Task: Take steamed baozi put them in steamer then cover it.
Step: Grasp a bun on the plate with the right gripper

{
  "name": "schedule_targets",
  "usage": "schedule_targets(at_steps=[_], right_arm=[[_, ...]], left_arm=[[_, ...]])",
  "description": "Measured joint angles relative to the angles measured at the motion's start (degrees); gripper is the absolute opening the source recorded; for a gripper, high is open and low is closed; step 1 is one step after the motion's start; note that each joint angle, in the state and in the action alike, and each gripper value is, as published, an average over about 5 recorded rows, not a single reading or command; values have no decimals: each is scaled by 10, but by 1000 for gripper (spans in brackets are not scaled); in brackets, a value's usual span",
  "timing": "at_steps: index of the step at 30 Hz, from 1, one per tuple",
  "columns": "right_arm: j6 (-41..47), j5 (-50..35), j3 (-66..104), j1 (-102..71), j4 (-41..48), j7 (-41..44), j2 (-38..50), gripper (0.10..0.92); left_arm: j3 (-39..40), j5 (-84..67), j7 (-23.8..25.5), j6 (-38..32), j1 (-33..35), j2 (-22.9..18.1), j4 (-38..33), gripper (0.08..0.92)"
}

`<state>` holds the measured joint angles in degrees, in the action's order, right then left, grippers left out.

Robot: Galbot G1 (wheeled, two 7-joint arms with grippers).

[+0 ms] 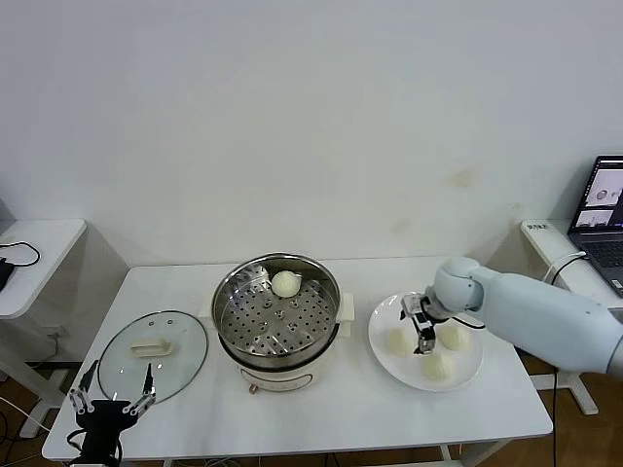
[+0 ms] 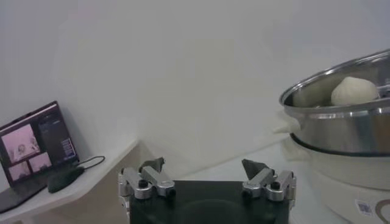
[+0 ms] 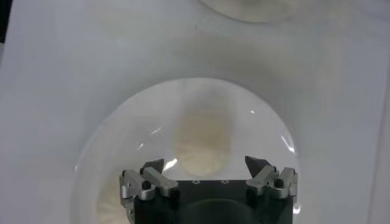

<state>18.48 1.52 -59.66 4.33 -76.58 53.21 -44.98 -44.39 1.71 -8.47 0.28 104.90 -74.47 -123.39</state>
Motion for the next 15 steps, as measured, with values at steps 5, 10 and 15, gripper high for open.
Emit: schedule_targets(at_steps=[5,10,15], right_arm=[[2,7,12,-18,17,-4,-13,808],[5,9,20,-26,28,-6,-24,739],[6,10,23,-27,34,-4,-30,671]], left_arm=[[-1,0,0,0,-1,1,2,823],[0,0,0,0,-2,-1,3,823],[-1,0,0,0,-1,-2,3,823]])
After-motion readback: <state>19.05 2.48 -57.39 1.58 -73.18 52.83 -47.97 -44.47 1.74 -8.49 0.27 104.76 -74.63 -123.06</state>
